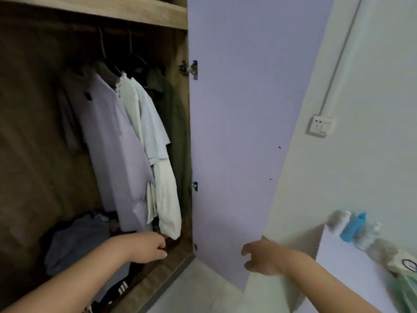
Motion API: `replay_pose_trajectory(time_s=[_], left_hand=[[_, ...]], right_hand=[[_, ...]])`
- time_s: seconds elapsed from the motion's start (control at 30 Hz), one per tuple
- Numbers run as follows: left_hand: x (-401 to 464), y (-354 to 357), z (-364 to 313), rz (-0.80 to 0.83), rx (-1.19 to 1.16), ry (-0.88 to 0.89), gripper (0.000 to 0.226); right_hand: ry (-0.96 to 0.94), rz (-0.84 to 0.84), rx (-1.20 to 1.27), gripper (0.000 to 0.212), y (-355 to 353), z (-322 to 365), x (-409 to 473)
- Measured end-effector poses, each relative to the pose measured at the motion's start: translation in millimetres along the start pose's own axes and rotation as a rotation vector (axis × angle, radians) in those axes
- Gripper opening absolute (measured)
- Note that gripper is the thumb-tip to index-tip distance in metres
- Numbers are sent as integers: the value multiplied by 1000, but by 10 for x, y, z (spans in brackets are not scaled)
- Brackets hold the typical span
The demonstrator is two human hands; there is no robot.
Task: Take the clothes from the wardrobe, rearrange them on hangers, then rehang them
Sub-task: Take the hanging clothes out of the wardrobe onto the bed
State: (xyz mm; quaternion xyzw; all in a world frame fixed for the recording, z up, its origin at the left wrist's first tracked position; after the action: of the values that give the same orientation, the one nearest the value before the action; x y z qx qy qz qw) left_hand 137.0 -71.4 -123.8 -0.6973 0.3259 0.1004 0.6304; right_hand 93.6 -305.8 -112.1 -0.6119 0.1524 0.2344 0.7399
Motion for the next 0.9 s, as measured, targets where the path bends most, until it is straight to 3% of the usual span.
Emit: replay_pose_trajectory(time_s=[0.17, 0.5, 0.7, 0.8, 0.9], left_hand=[[-45, -363, 628, -112, -139, -171, 45], [-187, -985, 1486, -403, -398, -329, 31], [-84, -1469, 2123, -528, -452, -343, 35], [0, -1750, 2419, -579, -462, -320, 36], [28, -2136, 2709, -650, -472, -291, 38]], right_hand=[[-144, 36, -86, 48, -443, 458, 646], [-443, -119, -43, 36, -1392, 1589, 1467], [-629, -424, 187, 25, -2339, 2469, 1676], [-618, -609, 392, 32, -2890, 2823, 1749], [-608, -690, 550, 46, -3318, 3200, 1855]])
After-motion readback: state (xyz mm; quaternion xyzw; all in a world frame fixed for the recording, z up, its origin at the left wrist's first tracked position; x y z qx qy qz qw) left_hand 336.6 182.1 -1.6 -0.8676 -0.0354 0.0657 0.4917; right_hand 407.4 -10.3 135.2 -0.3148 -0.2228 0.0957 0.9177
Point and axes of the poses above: each hand's wrist, its own x-axis towards the middle knuckle, its own y-axis out of the palm, z = x × y, the point moved 10 cm from there along x, towards the middle knuckle, and after that the axes turned 2 degrees about -z, right-handed, at the moved point
